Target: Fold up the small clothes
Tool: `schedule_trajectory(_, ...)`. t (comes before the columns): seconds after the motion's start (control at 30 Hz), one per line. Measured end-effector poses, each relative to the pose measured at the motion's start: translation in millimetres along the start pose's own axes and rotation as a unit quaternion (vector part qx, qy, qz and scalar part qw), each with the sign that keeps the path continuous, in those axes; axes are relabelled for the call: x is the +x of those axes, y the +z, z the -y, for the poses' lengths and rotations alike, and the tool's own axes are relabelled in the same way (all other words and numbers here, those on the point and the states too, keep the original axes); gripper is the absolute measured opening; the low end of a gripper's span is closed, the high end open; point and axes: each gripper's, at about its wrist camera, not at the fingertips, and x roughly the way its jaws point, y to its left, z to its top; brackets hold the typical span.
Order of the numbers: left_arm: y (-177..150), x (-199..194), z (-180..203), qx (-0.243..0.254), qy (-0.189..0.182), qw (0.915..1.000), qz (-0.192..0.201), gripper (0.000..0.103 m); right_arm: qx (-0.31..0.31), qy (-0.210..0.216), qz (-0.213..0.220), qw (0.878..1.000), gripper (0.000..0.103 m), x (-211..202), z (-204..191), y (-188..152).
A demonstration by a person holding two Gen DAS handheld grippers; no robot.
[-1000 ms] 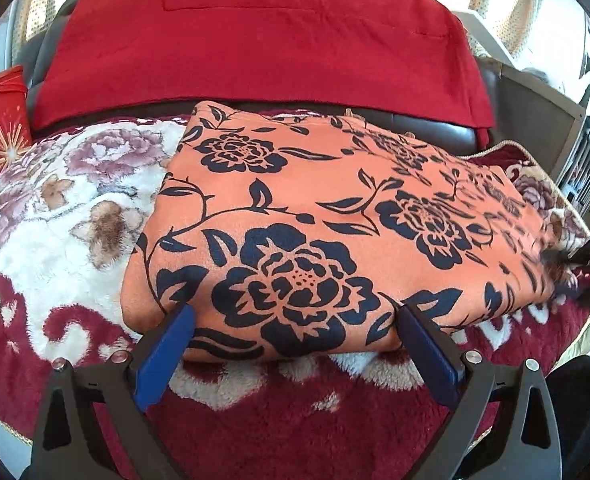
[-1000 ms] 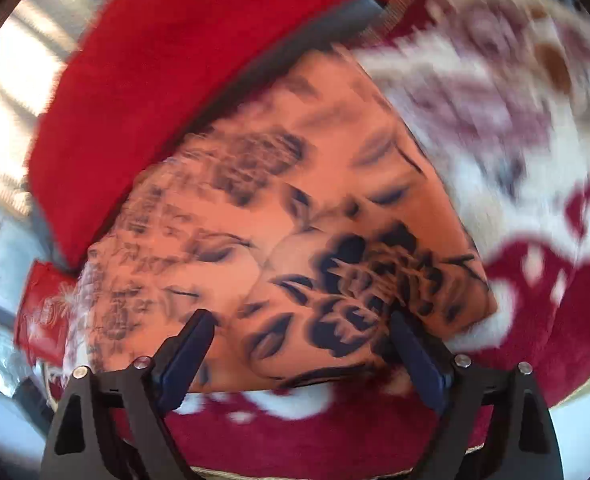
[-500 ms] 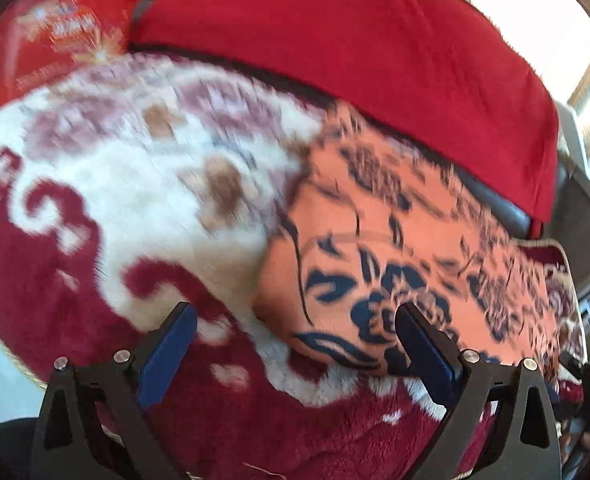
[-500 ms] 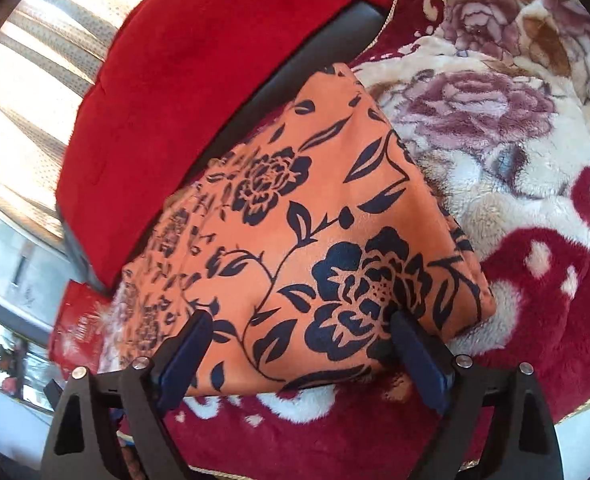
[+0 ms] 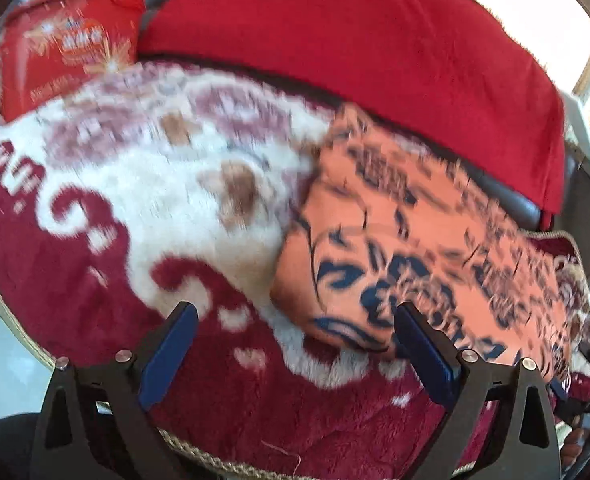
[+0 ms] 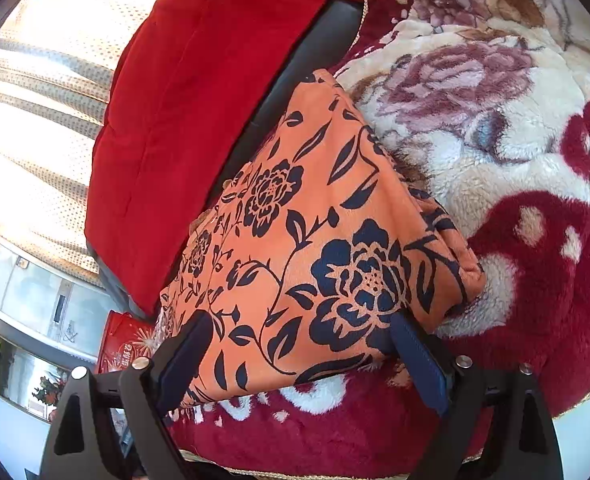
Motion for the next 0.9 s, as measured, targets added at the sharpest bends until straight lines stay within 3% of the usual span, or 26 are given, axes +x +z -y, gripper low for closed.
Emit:
schedule_trajectory(0.17,-1.0,-20.4,5.6,0.005,0.001,0.9987,0.051,0.099,0.004,0.002,0.002,1.0,0.092,4.4,0.0,-1.6)
schedule_trajectory(0.23,-3.2,-12.9,8.3,0.015,0.009,0.9994,0.029,0.099,0.007,0.005,0.002,1.0,0.092,4.3,1.2,-1.8)
schedule_trajectory(0.33,-10.8,13.1,10.7,0.029,0.038,0.998,-0.042,0.098,0.009,0.007,0.003,1.0,0.092,4.4,1.9,-2.0)
schedule_trajectory(0.37,-11.4,12.1,10.9,0.028,0.046,0.9979,-0.038,0.097,0.01,0.007,0.003,1.0,0.092,4.5,1.8,-1.9)
schedule_trajectory(0.5,-9.8,-16.3,15.1,0.031,0.044,0.9978,0.038,0.096,0.015,0.014,0.004,1.0,0.092,2.5,4.2,-1.3)
schedule_trajectory(0.57,-8.8,-9.2,15.7,0.032,0.047,0.9981,0.023,0.096,0.02,0.018,0.004,1.0,0.092,2.6,6.0,-0.6)
schedule_trajectory(0.67,-11.3,20.3,11.0,0.024,0.057,0.9967,-0.053,0.096,0.027,0.025,0.005,0.999,0.092,2.0,9.0,0.0)
schedule_trajectory(0.9,-8.5,11.1,8.9,0.008,0.05,0.9981,-0.036,0.096,0.036,0.036,0.005,0.999,0.092,0.0,13.0,0.3)
